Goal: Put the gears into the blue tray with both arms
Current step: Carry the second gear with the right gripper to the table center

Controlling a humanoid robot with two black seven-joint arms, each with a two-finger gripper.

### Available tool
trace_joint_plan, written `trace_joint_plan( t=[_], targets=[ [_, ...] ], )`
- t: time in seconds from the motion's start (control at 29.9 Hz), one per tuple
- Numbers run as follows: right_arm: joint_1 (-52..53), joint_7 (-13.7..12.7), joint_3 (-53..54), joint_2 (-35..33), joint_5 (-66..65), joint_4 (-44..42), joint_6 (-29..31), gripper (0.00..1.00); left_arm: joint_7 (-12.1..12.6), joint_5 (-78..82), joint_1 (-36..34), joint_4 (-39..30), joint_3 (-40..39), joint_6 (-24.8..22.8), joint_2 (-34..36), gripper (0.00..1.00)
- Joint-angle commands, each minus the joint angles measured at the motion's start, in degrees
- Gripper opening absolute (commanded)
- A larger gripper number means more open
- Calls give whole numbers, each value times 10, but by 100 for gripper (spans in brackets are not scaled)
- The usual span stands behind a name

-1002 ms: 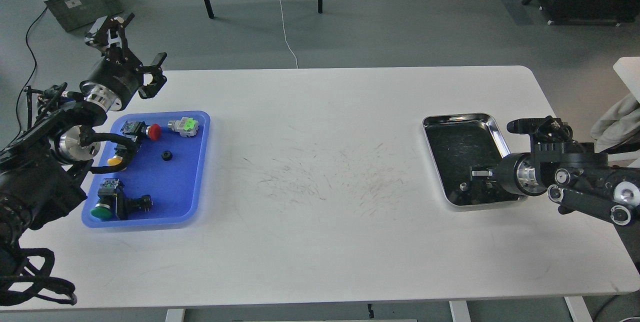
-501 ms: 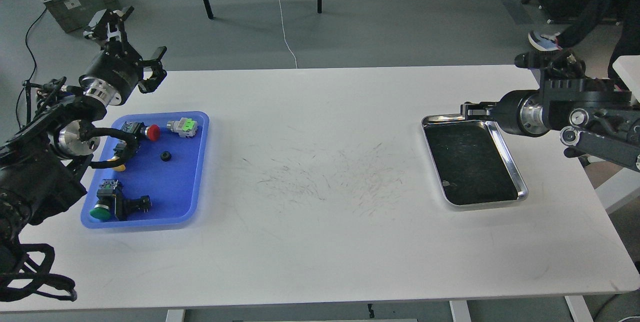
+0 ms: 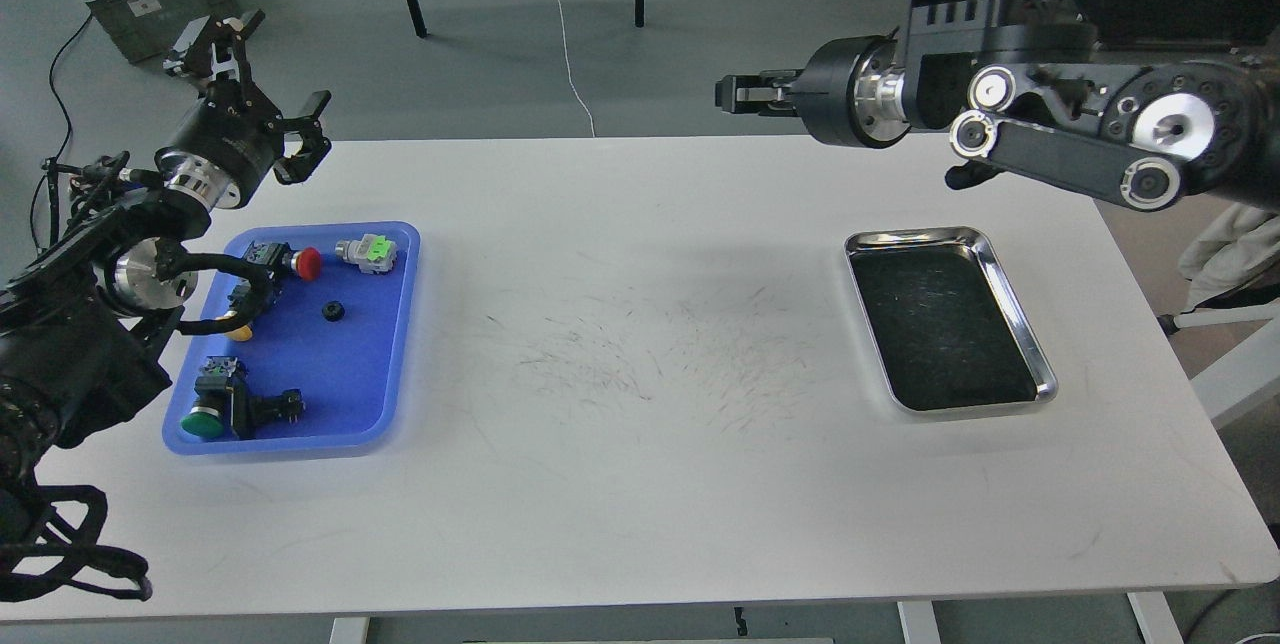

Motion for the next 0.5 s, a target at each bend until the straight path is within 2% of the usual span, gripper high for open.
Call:
trace_joint_plan(
  t=[0.0,0.07,0.27,0.47],
  targets=[
    [-2,4,-8,101,2,-45,-16,3,0,0,0,0,0,0,0,98],
    [-10,9,-8,155,3,-72,-24,3,0,0,0,0,0,0,1,98],
    [-53,11,-10,158,12,-165,-25,3,0,0,-1,1,0,0,0,98],
    [-81,12,-19,158,16,-151,-26,3,-1,-1,0,1,-1,0,-2,98]
  ],
)
